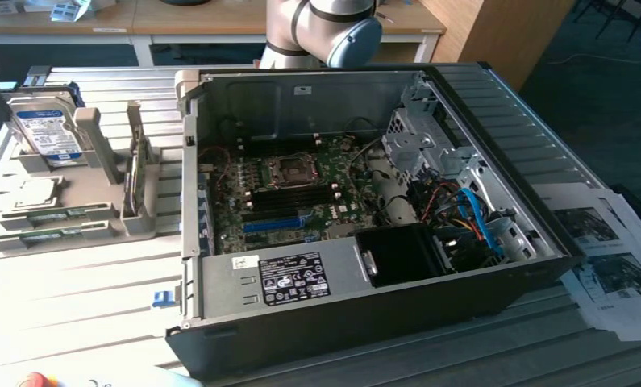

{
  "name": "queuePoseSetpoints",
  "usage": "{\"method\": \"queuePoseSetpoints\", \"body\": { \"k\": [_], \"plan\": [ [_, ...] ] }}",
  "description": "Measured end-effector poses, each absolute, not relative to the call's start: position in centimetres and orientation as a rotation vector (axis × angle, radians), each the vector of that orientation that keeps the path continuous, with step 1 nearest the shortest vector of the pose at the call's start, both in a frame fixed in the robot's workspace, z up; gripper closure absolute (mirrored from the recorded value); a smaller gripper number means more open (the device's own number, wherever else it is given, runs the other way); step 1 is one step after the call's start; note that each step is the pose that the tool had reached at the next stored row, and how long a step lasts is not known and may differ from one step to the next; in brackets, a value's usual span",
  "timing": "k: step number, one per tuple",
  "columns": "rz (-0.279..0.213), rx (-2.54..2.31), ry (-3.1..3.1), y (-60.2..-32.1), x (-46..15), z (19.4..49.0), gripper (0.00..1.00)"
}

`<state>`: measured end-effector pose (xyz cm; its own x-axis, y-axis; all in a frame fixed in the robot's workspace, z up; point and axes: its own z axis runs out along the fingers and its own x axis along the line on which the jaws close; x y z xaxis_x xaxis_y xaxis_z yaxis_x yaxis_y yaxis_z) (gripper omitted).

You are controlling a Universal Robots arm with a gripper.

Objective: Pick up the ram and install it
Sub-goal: 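Pick up the ram and move it above insertion slot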

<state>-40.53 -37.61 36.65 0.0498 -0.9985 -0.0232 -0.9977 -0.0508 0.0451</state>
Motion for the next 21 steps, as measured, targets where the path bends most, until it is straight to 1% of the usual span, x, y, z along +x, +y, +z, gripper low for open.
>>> {"method": "queuePoseSetpoints", "body": {
  "k": [10, 21],
  "plan": [
    [-0.075, 2.264, -2.153, -37.6, -40.5, 34.9, 0.9],
    [-0.075, 2.264, -2.153, -37.6, -40.5, 34.9, 0.9]
  ]
}}
